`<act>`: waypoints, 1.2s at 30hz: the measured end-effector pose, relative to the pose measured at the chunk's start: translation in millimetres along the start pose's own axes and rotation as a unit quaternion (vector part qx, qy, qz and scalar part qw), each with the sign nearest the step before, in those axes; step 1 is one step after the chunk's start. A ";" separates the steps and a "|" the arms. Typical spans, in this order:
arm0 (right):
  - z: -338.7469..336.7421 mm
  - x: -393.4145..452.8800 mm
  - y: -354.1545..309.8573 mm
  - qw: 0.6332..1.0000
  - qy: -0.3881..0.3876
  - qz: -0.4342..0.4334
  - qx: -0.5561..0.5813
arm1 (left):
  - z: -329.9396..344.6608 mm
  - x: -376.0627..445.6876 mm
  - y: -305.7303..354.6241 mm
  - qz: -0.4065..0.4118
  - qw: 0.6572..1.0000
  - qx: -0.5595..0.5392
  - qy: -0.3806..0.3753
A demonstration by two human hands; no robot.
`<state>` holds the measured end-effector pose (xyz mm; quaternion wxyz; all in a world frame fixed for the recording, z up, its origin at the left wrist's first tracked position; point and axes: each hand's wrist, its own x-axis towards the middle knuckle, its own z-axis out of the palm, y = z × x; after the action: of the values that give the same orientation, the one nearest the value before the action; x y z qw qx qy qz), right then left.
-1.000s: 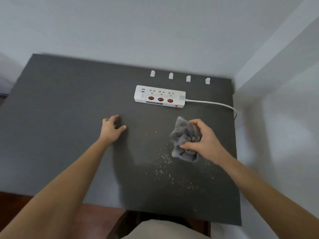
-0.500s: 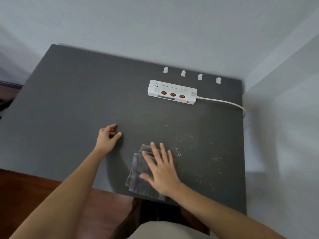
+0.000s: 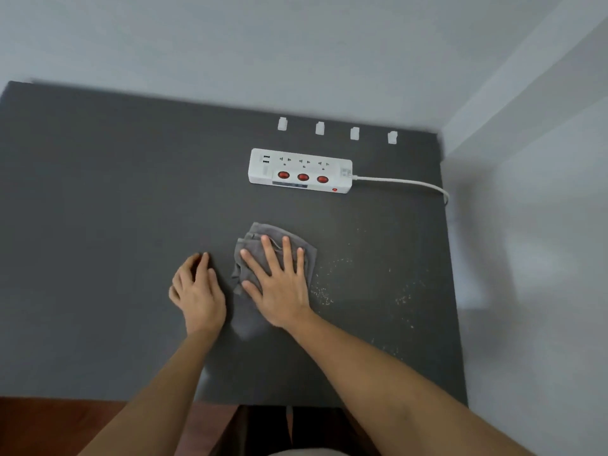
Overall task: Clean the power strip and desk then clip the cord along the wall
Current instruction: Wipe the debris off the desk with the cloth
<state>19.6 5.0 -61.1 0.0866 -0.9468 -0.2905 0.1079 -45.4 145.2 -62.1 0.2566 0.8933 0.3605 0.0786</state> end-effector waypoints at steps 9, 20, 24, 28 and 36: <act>-23.5 27.0 114.4 0.970 0.057 0.236 0.001 | 25.7 -16.7 18.3 -0.002 0.993 0.112 -0.039; -49.3 -35.8 250.7 0.899 0.097 0.427 0.012 | 25.0 -18.4 20.1 0.000 0.992 0.126 -0.027; -82.0 -77.5 302.6 0.860 0.116 0.487 0.102 | 23.5 -18.3 22.6 -0.002 0.991 0.126 -0.034; -117.5 -101.3 258.2 0.875 0.264 0.400 0.062 | 21.5 -19.6 25.2 -0.006 0.991 0.127 -0.046; -29.8 -178.8 26.7 0.994 0.101 -0.040 0.015 | 18.1 -21.6 27.3 0.000 0.992 0.120 -0.049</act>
<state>-103.1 -121.5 -11.0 0.1339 -0.9390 -0.3165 0.0123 -38.8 106.6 -62.6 0.1649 0.9203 0.3545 -0.0089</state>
